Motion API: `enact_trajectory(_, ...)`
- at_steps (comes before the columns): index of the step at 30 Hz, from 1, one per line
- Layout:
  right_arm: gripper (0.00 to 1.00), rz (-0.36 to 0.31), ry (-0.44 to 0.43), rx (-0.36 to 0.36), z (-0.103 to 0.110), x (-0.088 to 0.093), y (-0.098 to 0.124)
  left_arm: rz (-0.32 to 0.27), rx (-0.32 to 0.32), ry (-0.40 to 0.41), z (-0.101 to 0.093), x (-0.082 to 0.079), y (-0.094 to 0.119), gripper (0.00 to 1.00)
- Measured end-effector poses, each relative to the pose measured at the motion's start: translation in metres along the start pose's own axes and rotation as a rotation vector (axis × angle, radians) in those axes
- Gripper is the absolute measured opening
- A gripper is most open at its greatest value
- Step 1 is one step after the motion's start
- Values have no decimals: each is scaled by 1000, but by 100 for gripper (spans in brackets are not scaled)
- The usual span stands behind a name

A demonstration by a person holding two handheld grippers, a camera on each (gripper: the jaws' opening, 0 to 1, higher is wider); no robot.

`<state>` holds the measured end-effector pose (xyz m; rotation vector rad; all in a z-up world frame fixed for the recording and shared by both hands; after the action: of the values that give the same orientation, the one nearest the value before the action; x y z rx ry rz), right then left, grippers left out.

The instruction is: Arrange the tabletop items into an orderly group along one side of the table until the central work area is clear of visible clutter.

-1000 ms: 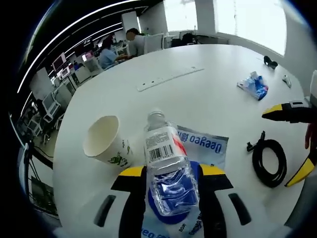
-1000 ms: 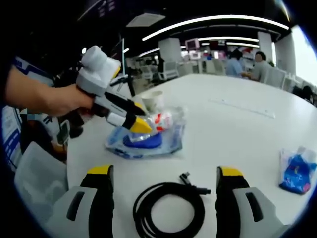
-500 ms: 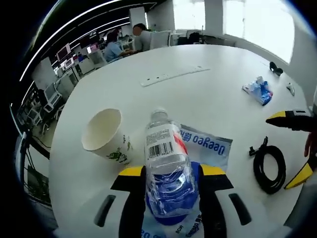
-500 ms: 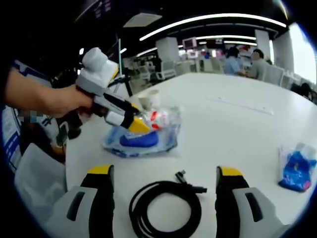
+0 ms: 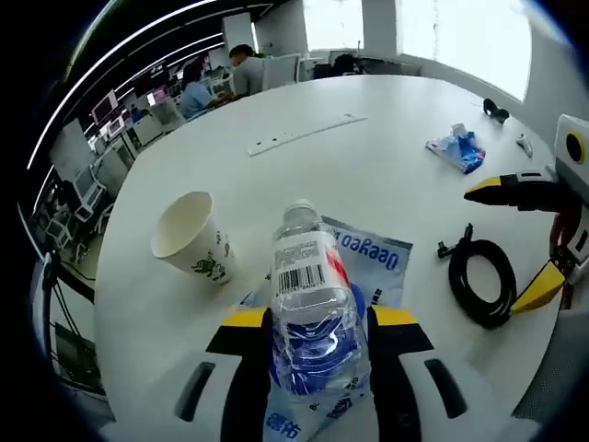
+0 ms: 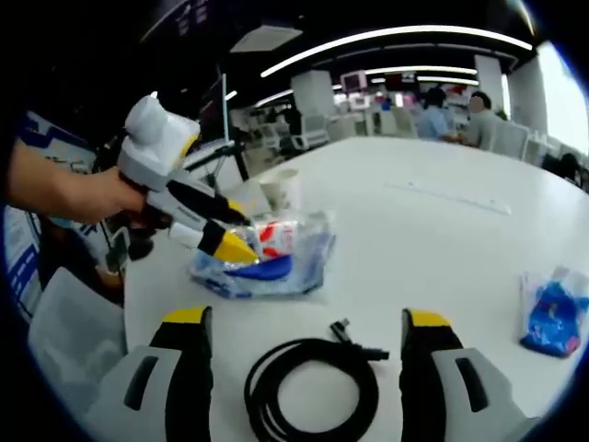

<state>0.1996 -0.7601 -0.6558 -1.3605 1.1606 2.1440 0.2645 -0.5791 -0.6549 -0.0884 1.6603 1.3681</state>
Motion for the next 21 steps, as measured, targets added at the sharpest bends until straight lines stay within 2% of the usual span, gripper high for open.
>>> enact_trajectory(6,82,-1,0,-3,2,-1,1,27,-1,-23,-4,7,0,40)
enact_trajectory(7,82,-3,0,-3,2,-1,1,9,1,-35,-3,6,0,40)
enact_trajectory(21,82,-3,-4,1,1,0,2,41,5,24,-2,6,-8,42)
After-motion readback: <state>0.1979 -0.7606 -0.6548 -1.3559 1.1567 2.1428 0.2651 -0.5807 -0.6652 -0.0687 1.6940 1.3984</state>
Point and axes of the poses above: the point that each gripper's makers call its tool centre point, and the gripper's own axes: y roughly backward along the fingers, z roughly to its left, x roughly out of its underside, the point moved 6 cm from there along y, roughly backward along the fingers, and after that the axes turned 4 degrees about -z, right-handed, at the moved point
